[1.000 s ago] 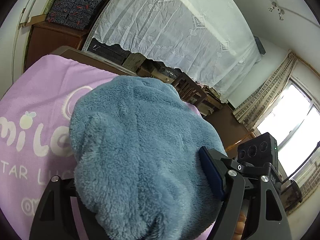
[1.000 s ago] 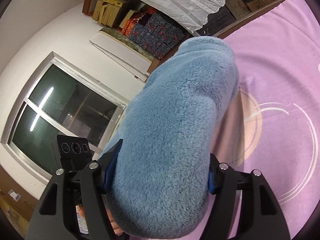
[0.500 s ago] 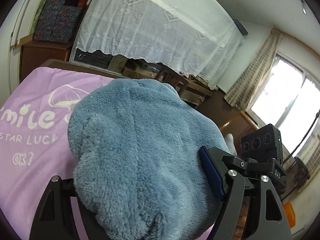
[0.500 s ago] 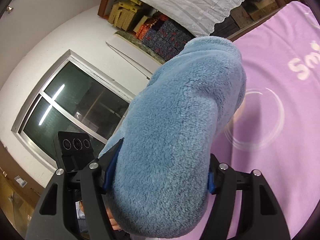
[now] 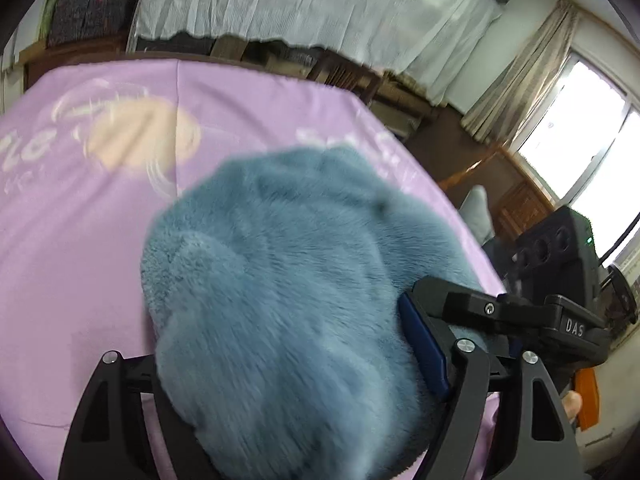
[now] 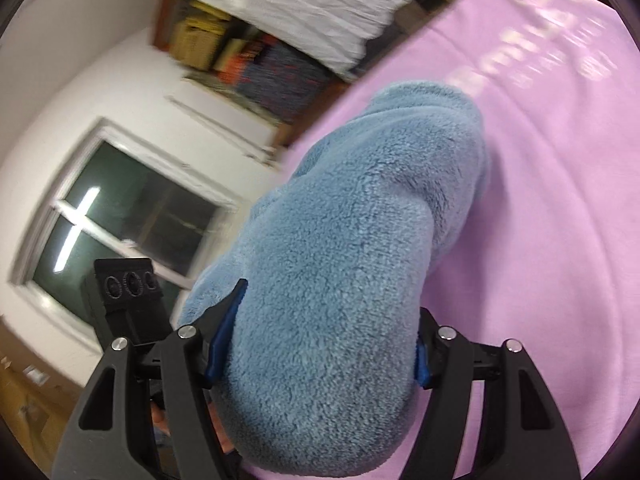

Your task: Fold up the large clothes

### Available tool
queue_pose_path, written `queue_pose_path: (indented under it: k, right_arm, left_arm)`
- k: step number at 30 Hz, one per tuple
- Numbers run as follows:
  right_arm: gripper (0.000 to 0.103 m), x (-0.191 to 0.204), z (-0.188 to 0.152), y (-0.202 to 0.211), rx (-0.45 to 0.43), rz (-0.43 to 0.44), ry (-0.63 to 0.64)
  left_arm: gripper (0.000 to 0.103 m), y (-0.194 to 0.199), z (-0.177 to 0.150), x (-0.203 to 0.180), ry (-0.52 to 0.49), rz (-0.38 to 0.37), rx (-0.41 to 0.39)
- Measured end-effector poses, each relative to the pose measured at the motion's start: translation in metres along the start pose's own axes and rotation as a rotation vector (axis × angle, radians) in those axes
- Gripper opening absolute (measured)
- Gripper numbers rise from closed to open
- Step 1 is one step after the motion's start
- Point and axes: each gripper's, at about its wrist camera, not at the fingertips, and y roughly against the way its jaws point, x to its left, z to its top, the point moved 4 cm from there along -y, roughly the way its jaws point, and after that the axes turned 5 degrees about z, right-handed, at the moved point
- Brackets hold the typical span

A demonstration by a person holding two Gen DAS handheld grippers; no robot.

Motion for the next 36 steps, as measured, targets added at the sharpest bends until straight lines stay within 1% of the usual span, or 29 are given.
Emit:
queue_pose_path:
  k: [2, 6, 7, 10, 11, 13, 15, 18, 19, 21, 24, 26, 29, 31, 33, 36]
  right_arm:
    - [0.065, -0.019, -0.006, -0.002, 0.021, -0.081, -0.012]
    - [0.066, -0.031, -0.011, -0.003, 0.028, -0.111, 0.000]
    - [0.068, -0.032, -0.012, -0.002, 0.028, -0.120, 0.007]
    - [0.080, -0.034, -0.012, -0.003, 0.011, -0.194, 0.044]
    - [0.082, -0.032, -0.013, -0.006, 0.006, -0.204, 0.048]
    - [0.083, -0.028, -0.014, -0.004, -0.012, -0.230, 0.066]
    - [0.083, -0.024, -0.014, 0.000, -0.032, -0.258, 0.094]
    - [0.083, -0.007, -0.017, 0.018, -0.095, -0.335, 0.174]
    - [0.083, -0.002, -0.017, 0.022, -0.112, -0.348, 0.190]
    - [0.080, 0.016, -0.016, 0.034, -0.172, -0.375, 0.247]
    - [0.064, 0.039, -0.017, 0.040, -0.208, -0.372, 0.313]
    - [0.052, 0.048, -0.017, 0.037, -0.206, -0.373, 0.344]
    - [0.046, 0.053, -0.022, 0.025, -0.175, -0.394, 0.378]
    - [0.046, 0.049, -0.028, 0.017, -0.153, -0.412, 0.386]
    - [0.046, 0.049, -0.030, 0.014, -0.152, -0.432, 0.396]
    - [0.045, 0.045, -0.036, 0.015, -0.140, -0.442, 0.401]
  left_arm:
    - [0.080, 0.000, -0.004, -0.007, -0.060, 0.039, -0.021]
    - [0.081, -0.003, -0.009, -0.013, -0.107, 0.074, -0.029]
    - [0.082, -0.004, -0.009, -0.012, -0.102, 0.070, -0.026]
    - [0.082, 0.002, -0.011, -0.008, -0.088, 0.060, -0.018]
    - [0.082, 0.009, -0.010, -0.005, -0.081, 0.053, -0.018]
    - [0.082, 0.019, -0.011, -0.002, -0.070, 0.044, -0.025]
    - [0.082, 0.033, -0.011, 0.002, -0.064, 0.052, -0.049]
    - [0.083, 0.055, -0.004, 0.009, -0.050, 0.102, -0.109]
    - [0.085, 0.060, -0.001, 0.011, -0.045, 0.116, -0.124]
    - [0.086, 0.065, 0.006, 0.015, -0.031, 0.134, -0.144]
    - [0.086, 0.062, 0.007, 0.020, -0.020, 0.153, -0.132]
    - [0.086, 0.056, 0.002, 0.021, -0.022, 0.174, -0.111]
    - [0.086, 0.046, -0.010, 0.025, -0.023, 0.187, -0.083]
    - [0.086, 0.043, -0.015, 0.026, -0.020, 0.181, -0.073]
    - [0.087, 0.038, -0.020, 0.029, -0.016, 0.179, -0.059]
    - [0.091, 0.029, -0.029, 0.034, 0.004, 0.158, -0.027]
